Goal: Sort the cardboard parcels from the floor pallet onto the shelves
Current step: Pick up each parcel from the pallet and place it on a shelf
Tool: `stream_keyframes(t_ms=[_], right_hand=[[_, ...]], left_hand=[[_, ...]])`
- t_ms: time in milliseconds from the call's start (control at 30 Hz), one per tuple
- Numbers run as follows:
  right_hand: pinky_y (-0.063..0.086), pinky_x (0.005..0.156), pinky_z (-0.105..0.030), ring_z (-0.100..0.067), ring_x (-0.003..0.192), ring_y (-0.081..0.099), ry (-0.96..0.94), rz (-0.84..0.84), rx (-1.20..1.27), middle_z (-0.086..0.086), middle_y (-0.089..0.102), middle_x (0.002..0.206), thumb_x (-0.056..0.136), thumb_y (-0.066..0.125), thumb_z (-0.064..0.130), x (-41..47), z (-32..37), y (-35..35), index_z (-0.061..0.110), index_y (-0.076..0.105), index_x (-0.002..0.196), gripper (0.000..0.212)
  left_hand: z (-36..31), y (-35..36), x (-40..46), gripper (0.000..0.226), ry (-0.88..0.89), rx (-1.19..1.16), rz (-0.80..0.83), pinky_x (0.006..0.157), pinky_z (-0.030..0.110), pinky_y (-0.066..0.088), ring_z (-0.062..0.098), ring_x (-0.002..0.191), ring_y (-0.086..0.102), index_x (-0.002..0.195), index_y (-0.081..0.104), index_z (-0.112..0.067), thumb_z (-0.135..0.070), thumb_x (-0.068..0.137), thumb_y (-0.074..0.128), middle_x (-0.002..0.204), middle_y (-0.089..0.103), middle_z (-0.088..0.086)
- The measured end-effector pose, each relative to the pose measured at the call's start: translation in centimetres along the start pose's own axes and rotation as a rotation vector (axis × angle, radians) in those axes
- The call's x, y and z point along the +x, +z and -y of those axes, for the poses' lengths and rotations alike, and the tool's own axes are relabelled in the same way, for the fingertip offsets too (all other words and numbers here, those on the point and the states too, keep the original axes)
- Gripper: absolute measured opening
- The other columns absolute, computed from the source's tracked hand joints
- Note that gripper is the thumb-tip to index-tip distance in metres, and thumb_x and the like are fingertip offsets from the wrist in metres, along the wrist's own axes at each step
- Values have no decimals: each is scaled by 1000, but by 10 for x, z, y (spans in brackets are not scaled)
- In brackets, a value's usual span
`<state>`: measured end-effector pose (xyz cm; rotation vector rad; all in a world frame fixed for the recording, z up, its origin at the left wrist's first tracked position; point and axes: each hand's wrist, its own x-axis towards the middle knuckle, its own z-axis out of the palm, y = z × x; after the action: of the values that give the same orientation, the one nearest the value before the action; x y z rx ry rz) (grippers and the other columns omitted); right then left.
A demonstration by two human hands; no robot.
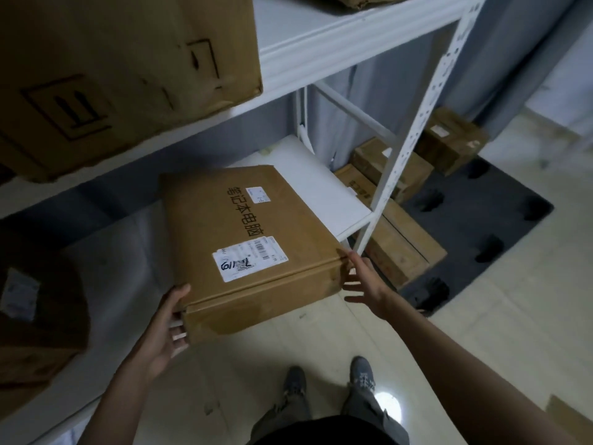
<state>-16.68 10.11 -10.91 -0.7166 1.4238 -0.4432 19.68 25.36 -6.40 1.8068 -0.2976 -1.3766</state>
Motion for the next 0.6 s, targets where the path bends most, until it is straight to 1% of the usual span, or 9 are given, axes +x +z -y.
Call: stream_keyframes(t_ms=[67,167,233,267,333,433,500,567,600], right_hand=[[52,98,-54,-31,115,57,-8,-10,6,-8,52,130,84,55,77,-8,-5,1,28,36,136,74],[49,94,-54,-32,120,51,5,-52,39,-2,47,132,84,53,79,-23,-13,-3,33,38,136,72],[49,94,-52,-31,117,52,28,-77,53,-1,50,128,84,50,79,-35,-21,-14,35,39,140,72],[51,95,-51,-30,115,55,43,-81,49,0,53,124,84,50,79,-43,-27,-23,34,41,139,71],[52,98,-50,-29,112,58,79,-63,33,-1,56,119,83,50,80,-58,-38,-45,32,45,134,70],[52,95,-48,-30,113,59,109,5,10,-5,56,122,74,52,86,-84,-54,-81,32,43,132,80],[51,96,-49,-32,115,59,109,38,18,-6,56,126,68,54,90,-100,-67,-104,33,39,136,89],[51,98,-51,-33,117,60,102,44,50,-10,57,130,69,56,89,-116,-82,-129,33,37,142,94],[53,97,-52,-34,117,60,98,36,64,-11,57,131,71,55,87,-123,-92,-141,33,36,145,94]], left_hand=[[-1,-4,4,68,-6,2,27,83,47,53,28,89,65,126,64,-20,-62,73,72,93,72,7],[-2,3,2,59,0,17,78,92,53,50,32,99,62,133,59,-19,-56,86,63,114,67,15],[-3,12,-4,58,-7,55,123,100,58,47,36,108,60,132,58,-19,-55,86,61,122,65,18],[-3,17,-8,59,-13,70,147,101,57,46,37,109,60,130,59,-19,-55,84,62,123,66,18],[-3,27,-16,63,-32,99,188,97,52,47,35,103,62,125,63,-17,-57,77,64,117,69,16],[2,46,-28,66,-72,150,269,78,40,49,30,83,61,124,67,-13,-59,76,61,95,73,9],[10,62,-36,70,-87,181,304,70,36,46,26,76,61,124,68,-13,-61,73,61,89,71,9],[18,81,-47,68,-70,212,323,63,33,46,21,62,62,122,68,-16,-64,74,60,80,72,6],[23,92,-54,67,-62,228,337,62,32,46,21,64,63,121,68,-18,-65,75,59,82,74,5]])
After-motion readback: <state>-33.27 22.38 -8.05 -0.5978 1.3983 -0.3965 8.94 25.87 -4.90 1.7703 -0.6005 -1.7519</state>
